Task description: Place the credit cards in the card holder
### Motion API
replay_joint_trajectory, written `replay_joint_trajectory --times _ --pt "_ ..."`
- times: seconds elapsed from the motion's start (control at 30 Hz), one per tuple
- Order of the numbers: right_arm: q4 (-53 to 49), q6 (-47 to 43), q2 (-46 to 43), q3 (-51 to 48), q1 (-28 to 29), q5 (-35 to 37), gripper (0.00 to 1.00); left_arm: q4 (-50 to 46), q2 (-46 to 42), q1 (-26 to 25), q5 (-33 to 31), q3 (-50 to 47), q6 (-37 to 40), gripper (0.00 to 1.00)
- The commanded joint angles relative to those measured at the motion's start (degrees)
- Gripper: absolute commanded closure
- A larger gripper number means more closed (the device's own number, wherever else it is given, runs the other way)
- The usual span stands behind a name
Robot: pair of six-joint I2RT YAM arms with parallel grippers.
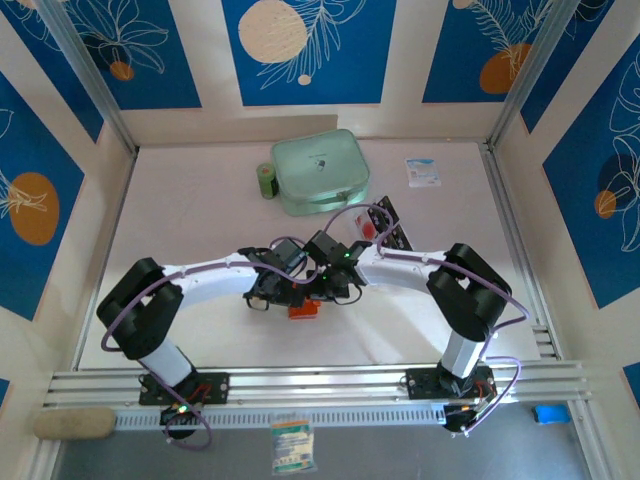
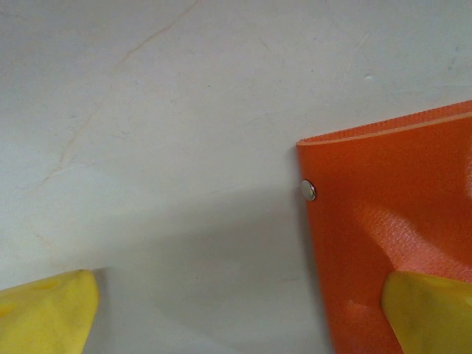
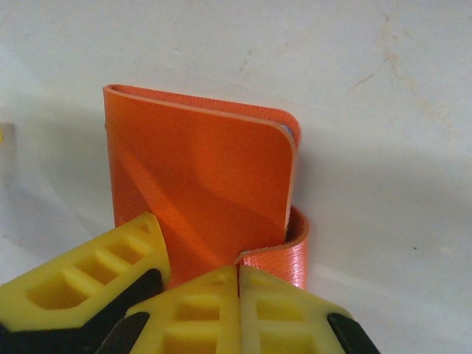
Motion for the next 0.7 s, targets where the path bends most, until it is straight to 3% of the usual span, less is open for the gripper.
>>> replay_joint_trajectory --times 0.0,0.67 --pt "0.05 0.97 -0.49 -0.93 0.10 -2.96 1.00 0.76 2.21 -0.37 -2.01 -1.79 -0.05 0.00" --pt "1.38 1.60 -1.25 -0.69 -1.51 -2.95 1.00 0.87 2.20 -0.43 -1.83 -2.01 -0.13 0.00"
